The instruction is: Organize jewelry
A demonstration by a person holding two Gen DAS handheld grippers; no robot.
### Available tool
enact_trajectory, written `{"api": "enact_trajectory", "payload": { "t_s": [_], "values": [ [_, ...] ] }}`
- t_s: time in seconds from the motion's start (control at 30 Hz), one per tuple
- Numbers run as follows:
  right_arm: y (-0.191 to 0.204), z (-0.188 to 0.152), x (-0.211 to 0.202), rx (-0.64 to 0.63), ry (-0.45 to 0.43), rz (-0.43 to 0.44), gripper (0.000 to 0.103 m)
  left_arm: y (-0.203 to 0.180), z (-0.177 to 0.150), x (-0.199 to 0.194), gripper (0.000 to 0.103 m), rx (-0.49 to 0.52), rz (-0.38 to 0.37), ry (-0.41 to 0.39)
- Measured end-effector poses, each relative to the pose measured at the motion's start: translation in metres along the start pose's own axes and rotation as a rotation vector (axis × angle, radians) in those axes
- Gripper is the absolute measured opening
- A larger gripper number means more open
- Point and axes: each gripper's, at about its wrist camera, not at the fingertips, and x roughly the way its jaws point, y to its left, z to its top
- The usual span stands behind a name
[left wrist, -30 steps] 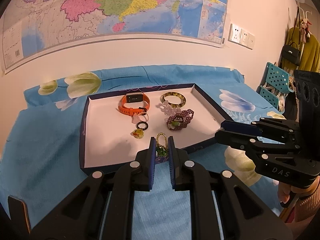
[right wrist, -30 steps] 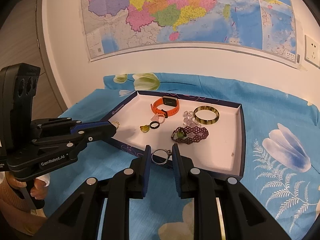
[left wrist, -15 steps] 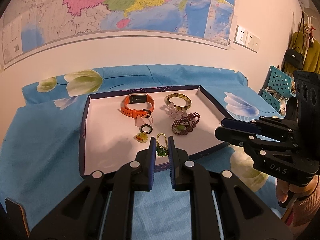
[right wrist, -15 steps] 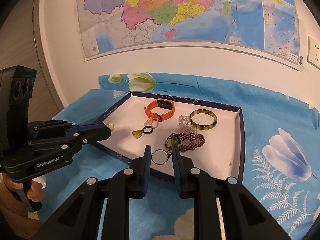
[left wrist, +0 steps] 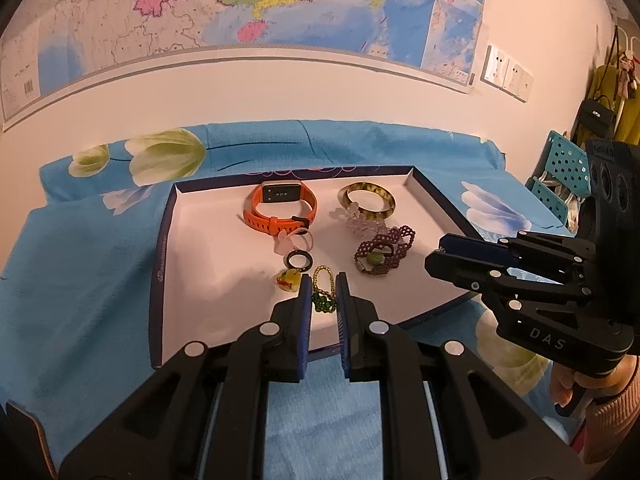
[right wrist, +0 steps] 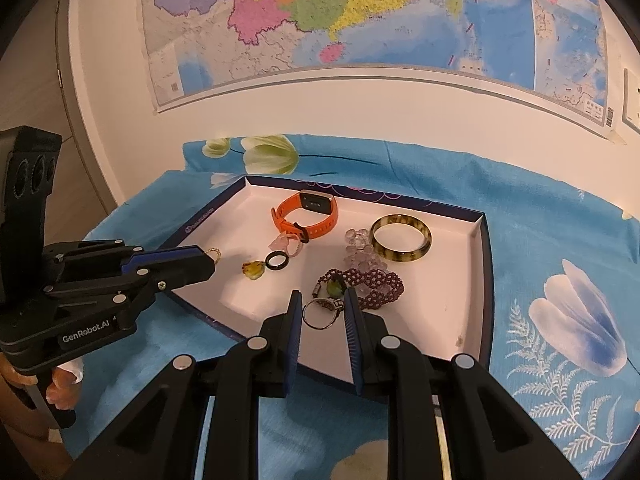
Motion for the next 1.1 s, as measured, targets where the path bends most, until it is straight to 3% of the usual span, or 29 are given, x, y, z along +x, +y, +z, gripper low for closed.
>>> {"api": "enact_trajectory", "payload": {
  "t_s": [1.1],
  "values": [
    [-0.007,0.006,0.019,0.006,0.027,-0.003,0.019,0.006,0.004,0.023,0.012,-0.027,0.029,0.035]
  ]
}}
